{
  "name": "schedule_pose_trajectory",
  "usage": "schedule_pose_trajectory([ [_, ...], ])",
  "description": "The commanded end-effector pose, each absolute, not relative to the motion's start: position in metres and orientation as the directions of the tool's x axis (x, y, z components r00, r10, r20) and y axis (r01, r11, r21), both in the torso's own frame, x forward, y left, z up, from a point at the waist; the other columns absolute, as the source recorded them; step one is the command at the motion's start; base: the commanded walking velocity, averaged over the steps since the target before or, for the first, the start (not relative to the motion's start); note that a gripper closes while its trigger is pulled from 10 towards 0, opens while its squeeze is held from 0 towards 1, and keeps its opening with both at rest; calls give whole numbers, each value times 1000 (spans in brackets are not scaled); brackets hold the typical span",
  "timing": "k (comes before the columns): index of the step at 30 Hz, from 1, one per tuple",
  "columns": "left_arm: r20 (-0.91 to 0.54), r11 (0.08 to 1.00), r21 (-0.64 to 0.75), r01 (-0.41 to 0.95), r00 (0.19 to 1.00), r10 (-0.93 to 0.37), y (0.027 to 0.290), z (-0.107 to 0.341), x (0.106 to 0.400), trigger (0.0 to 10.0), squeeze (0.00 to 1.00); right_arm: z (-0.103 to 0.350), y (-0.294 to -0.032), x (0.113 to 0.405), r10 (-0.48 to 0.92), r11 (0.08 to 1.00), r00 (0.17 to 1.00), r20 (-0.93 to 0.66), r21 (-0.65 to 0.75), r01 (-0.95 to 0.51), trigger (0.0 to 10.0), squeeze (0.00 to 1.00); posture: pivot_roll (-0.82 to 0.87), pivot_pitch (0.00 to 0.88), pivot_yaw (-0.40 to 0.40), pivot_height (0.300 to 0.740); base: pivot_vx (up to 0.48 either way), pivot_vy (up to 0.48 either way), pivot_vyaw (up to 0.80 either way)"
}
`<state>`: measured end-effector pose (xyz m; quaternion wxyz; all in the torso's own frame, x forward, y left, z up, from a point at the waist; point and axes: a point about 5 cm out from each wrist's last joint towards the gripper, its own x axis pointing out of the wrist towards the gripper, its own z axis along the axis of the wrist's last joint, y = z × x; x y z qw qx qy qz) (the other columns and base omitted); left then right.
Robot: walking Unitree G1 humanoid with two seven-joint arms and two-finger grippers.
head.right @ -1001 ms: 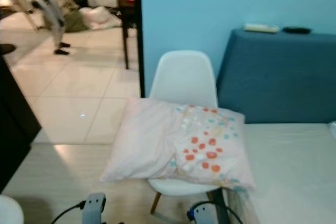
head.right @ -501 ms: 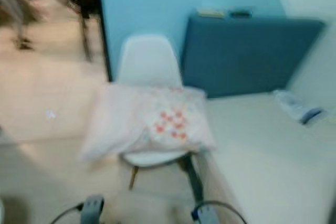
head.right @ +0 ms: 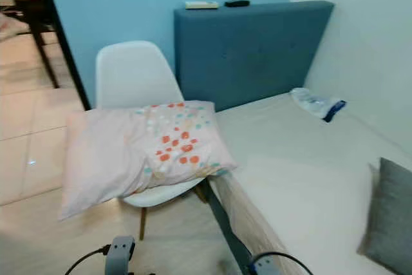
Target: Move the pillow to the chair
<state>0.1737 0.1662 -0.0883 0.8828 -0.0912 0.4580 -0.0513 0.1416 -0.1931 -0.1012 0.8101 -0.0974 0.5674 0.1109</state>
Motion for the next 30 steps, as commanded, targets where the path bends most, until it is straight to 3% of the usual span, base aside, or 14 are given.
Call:
schedule_pose_trajectory([
  [1, -796, 979, -203, 30, 576, -183, 163, -88, 175, 10000, 0, -103, -190, 139, 69, 954, 320, -945, -32, -298, 10000, 0, 142, 0, -74, 740, 0, 0, -738],
  [10, -788, 981, -191, 32, 591, -172, 163, -87, 177, 10000, 0, -104, -177, 140, 69, 949, 324, -943, -39, -313, 10000, 0, 141, 0, -77, 740, 0, 0, -731],
  [18, -772, 990, -132, -49, 631, -72, 169, -82, 187, 10000, 0, -102, -179, 145, 52, 964, 349, -936, -45, -263, 10000, 0, 112, 0, -65, 740, 0, 0, -731],
  [30, -778, 995, -61, 78, 621, -96, 146, -82, 190, 10000, 0, -92, -204, 162, -29, 994, 425, -905, -72, -87, 10000, 0, -1, 0, -5, 740, 0, 0, -731],
])
